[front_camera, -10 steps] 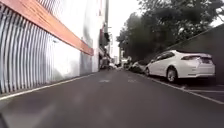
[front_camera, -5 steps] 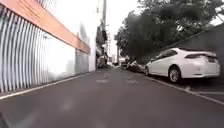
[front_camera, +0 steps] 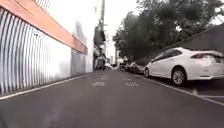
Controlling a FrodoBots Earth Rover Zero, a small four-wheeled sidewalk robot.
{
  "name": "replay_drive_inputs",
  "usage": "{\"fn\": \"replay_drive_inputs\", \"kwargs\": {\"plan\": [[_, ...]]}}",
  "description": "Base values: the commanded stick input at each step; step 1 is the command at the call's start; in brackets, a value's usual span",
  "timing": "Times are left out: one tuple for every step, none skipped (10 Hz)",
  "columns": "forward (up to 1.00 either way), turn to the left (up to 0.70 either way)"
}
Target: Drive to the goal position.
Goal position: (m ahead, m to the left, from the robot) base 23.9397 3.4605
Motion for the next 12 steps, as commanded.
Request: {"fn": "replay_drive_inputs", "kwargs": {"plan": [[0.70, 0.00], [0.70, 0.00], [0.70, 0.00], [0.70, 0.00], [0.70, 0.00], [0.70, 0.00], [0.70, 0.00], [0.70, 0.00], [0.70, 0.00], [0.70, 0.00], [0.70, 0.00], [0.70, 0.00]]}}
